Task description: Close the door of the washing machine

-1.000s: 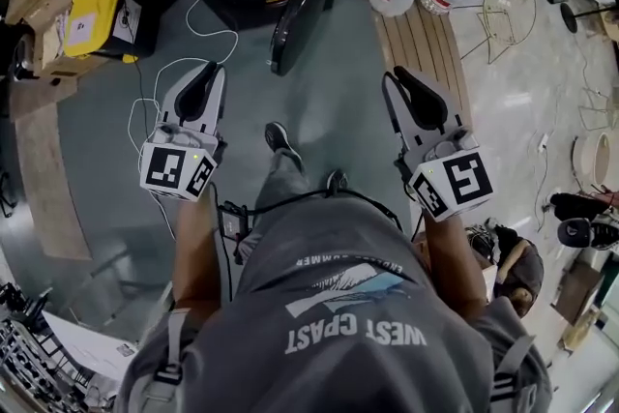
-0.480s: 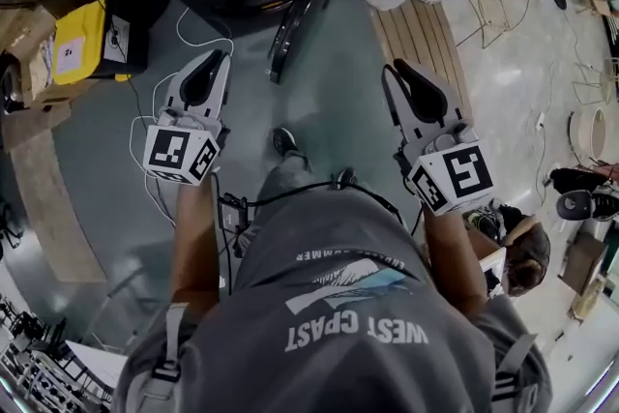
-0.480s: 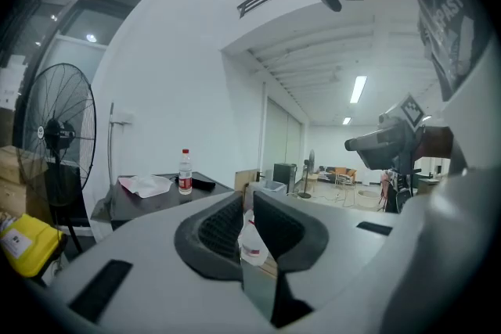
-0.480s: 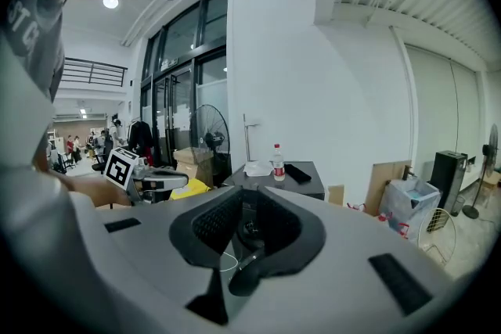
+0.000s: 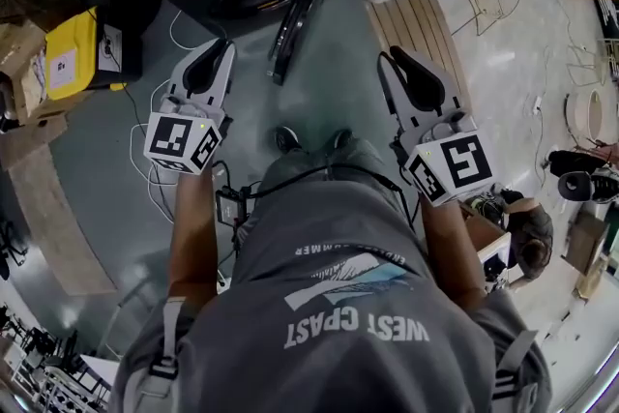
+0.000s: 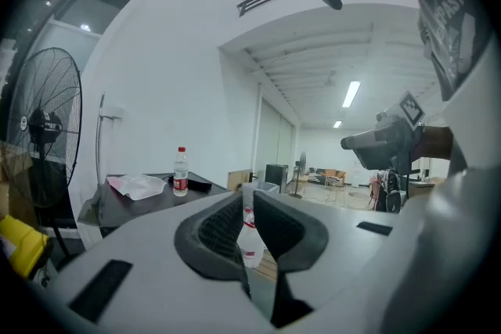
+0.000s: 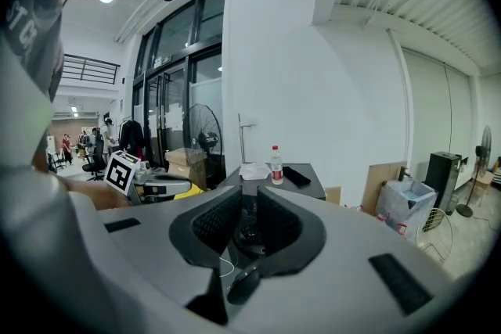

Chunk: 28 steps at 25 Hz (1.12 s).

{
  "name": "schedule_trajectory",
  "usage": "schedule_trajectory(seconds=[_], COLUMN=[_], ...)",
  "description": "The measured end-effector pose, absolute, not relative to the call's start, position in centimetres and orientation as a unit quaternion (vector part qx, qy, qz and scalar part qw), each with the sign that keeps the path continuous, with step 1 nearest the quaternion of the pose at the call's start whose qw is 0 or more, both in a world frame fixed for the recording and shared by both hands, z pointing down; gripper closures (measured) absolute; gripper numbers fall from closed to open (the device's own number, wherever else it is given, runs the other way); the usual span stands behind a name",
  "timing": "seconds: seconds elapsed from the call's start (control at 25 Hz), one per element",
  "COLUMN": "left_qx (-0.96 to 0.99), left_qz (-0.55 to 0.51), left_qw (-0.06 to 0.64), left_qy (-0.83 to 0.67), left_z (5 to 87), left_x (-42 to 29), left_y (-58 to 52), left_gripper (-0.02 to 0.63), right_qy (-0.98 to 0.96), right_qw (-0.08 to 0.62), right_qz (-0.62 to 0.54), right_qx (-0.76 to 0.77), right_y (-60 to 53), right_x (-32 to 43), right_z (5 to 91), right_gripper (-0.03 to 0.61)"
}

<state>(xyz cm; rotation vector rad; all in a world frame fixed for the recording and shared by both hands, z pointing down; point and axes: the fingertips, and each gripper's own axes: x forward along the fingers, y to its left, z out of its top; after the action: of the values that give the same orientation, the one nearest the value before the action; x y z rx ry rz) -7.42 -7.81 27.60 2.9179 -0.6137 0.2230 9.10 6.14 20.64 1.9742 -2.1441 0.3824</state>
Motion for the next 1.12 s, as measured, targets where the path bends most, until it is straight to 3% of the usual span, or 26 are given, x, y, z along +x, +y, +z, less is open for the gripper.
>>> schedule_trajectory(seconds=[1.12], left_qx=[0.962], left_qz=[0.129], left_qw=[0.107], left_qy=[-0.214], left_z=[32.0], left_x=[-2.1], left_y=[-12.7], left_gripper=[0.558], right_qy=[-0.768], right_qw=[0.119], right_qz=[0.201], right_qx=[0.597], right_y=[-8.4], right_x=[13.3], right_z=[30.0], right_gripper=[0.436])
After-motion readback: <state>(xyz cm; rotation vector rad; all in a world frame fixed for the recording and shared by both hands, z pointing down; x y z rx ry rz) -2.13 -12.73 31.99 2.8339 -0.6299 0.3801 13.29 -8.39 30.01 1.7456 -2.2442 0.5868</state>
